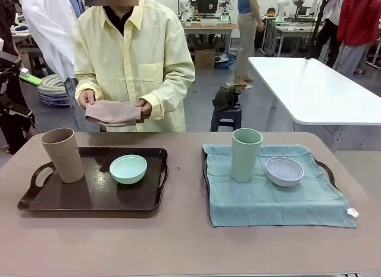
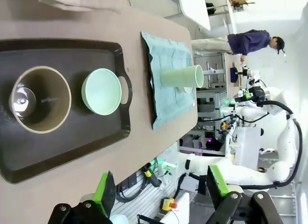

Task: Set up a tray with a mat and arrange the tableware.
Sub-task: Pick up the Picnic Bowl and Reusable plastic cup from the Handle tray in front of the human's position and hold them in the air.

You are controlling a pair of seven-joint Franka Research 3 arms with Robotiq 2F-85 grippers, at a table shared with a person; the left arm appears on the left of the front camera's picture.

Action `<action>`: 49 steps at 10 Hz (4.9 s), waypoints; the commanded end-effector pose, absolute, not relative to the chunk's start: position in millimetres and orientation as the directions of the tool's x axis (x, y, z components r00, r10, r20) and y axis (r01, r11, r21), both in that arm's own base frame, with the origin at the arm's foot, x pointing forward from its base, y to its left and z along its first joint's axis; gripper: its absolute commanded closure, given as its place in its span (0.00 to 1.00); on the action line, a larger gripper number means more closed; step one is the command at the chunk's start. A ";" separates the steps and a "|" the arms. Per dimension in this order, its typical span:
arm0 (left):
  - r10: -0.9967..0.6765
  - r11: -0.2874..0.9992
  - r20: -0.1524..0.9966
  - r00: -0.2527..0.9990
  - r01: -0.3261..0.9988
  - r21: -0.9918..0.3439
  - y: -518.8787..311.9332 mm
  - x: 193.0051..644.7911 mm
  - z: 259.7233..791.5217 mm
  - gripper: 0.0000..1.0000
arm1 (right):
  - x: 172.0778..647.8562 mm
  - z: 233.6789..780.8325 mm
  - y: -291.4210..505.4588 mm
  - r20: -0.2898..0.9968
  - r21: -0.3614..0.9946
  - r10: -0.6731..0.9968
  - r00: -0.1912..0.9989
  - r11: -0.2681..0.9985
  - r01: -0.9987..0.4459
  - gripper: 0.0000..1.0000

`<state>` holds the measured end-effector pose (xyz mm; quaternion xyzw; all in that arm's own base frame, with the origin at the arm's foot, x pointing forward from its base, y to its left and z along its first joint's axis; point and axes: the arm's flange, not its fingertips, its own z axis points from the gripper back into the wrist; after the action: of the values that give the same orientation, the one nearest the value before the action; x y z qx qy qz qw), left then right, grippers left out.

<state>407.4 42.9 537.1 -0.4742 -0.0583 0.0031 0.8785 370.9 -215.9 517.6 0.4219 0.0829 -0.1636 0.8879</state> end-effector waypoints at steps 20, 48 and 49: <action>0.039 0.332 -0.219 0.975 -0.219 -0.918 174.4 418.9 523.2 0.00 | 353.9 458.9 -233.9 -0.430 0.864 0.043 0.902 0.309 0.398 0.00; -0.555 0.410 0.485 0.676 0.730 -0.547 101.9 437.9 595.4 0.00 | 438.4 483.2 313.1 -0.107 0.441 0.083 0.991 0.897 -0.028 0.00; -0.555 0.410 0.485 0.676 0.730 -0.547 101.9 437.9 595.4 0.00 | 438.4 483.2 313.1 -0.107 0.441 0.083 0.991 0.897 -0.028 0.00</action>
<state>436.3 100.9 593.2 -0.3933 -0.1124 -0.3845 0.8276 443.4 314.4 480.4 0.2368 0.0519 0.0328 0.9696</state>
